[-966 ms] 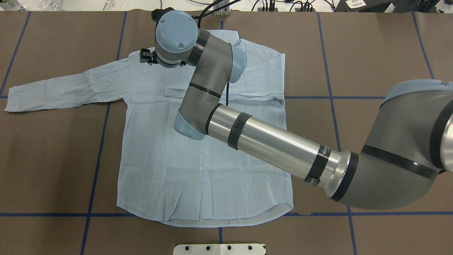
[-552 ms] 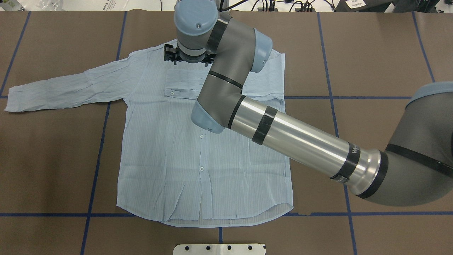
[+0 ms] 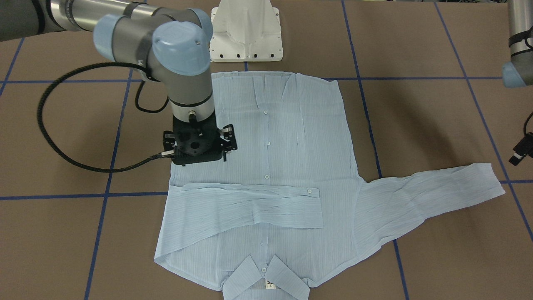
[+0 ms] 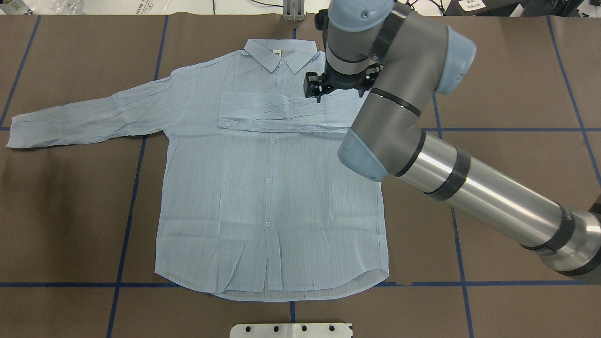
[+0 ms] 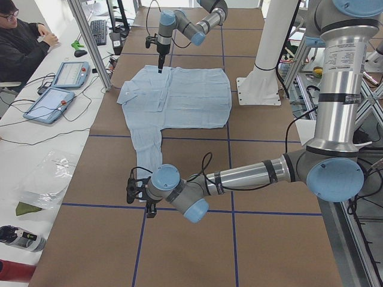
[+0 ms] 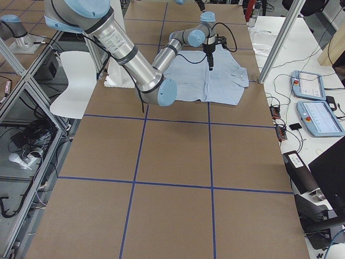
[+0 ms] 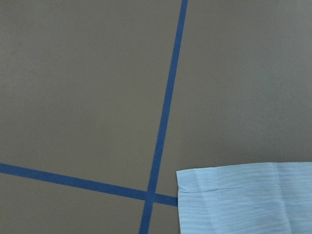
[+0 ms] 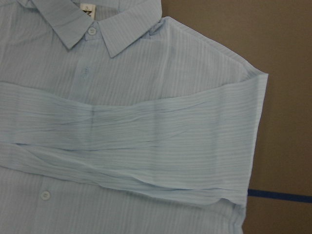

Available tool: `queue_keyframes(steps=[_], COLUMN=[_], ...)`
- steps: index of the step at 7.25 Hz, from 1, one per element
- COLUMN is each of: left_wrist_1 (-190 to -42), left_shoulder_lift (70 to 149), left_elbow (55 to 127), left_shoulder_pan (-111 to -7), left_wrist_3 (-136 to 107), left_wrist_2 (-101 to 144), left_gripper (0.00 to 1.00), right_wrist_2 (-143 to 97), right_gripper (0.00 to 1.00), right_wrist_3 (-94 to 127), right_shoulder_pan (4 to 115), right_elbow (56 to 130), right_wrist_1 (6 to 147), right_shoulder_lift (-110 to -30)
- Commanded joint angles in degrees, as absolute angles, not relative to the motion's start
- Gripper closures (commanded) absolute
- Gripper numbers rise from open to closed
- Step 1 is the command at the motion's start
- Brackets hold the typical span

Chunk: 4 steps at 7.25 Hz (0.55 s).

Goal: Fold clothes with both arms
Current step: 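Release the sleeve and draw the right gripper back toward its side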

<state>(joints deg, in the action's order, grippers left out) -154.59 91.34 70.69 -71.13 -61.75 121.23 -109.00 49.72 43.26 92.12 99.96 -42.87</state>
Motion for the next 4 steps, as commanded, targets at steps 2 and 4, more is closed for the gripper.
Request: queue_keyframes(steps=[2, 4], left_wrist_1=[-156.53, -156.45], left_shoulder_lift=[91.32, 91.41], left_elbow=[69.53, 68.74], left_shoulder_pan=[-63.9, -61.63], left_wrist_3=[-69.17, -69.08], left_wrist_2=[110.76, 110.13], left_gripper=[0.15, 0.24], right_wrist_2=[-111.01, -111.09], right_gripper=[0.0, 0.0], right_wrist_3=[45.53, 45.62], right_shoulder_pan=[45.09, 45.09], right_elbow=[96.59, 96.59], right_wrist_1=[102.83, 102.57], right_shoulder_lift=[-46.85, -46.93])
